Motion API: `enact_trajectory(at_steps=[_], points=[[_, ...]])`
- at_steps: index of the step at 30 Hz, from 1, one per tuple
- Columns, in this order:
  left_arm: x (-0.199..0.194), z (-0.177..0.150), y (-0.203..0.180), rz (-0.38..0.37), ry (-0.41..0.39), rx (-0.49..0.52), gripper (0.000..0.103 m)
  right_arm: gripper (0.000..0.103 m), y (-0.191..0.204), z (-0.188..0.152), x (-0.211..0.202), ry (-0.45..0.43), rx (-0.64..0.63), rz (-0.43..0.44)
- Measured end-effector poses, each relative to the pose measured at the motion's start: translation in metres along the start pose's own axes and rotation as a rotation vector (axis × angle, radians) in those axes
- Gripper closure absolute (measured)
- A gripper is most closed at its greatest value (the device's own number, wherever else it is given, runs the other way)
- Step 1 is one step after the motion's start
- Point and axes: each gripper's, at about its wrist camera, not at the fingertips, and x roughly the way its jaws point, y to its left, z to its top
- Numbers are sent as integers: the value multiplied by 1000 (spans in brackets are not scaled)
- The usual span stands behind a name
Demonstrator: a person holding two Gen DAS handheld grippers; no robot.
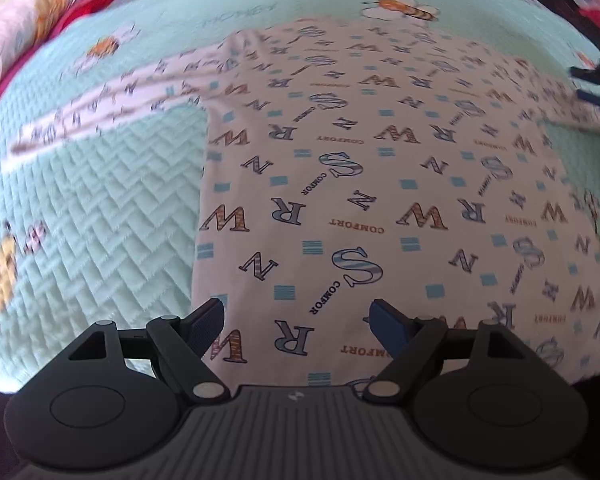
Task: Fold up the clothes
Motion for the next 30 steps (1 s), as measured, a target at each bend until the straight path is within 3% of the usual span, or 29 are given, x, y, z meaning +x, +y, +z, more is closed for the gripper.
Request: enact_trajectory(at_steps=[1, 3, 4, 5, 6, 10, 11, 12, 15, 17, 19, 20, 23, 25, 26, 27, 28, 30], points=[[-1, 2, -1, -1, -8, 2, 20, 54, 8, -4, 12, 35, -4, 21], [-5, 6, 0, -6, -35, 12, 20, 55, 10, -12, 30, 82, -21, 10], [-7, 7, 3, -9, -49, 11, 20, 72, 4, -14, 30, 75, -42, -22], [-7, 7, 6, -9, -59, 5, 20, 98, -5, -11, 23, 52, -42, -57], [-5, 8, 10, -5, -64, -7, 20, 103, -19, -5, 12, 17, -26, -123], [10, 11, 22, -9, -79, -35, 20, 101, -58, 14, -59, -123, 67, -382], [13, 13, 20, -16, -83, -32, 20, 86, -48, 15, -75, -142, 30, -419], [15, 16, 18, -22, -89, -26, 20, 79, -35, 14, -88, -156, -14, -425], [14, 28, 5, -49, -155, 11, 20, 60, 41, -10, -81, -116, -189, -269], [17, 37, -5, -55, -206, 54, 20, 46, 99, -43, -42, -32, -320, -124], [30, 41, -11, -51, -197, 113, 20, 46, 155, -87, 6, 96, -448, 16], [38, 41, -11, -46, -180, 138, 20, 46, 176, -110, 27, 152, -519, 40], [50, 24, 16, -57, -128, 156, 17, 46, 217, -177, 66, 301, -797, -18], [45, 7, 39, -70, -116, 171, 16, 44, 205, -201, 49, 273, -964, -50], [40, -3, 48, -63, -109, 186, 10, 36, 191, -204, 34, 252, -1015, -53], [36, -12, 56, -44, -97, 197, 1, 29, 171, -198, 16, 253, -1008, -62], [32, -21, 67, -35, -85, 192, 0, 20, 151, -188, 1, 269, -966, -81], [18, -31, 90, -37, -73, 148, 2, 20, 120, -170, -36, 314, -868, -133]])
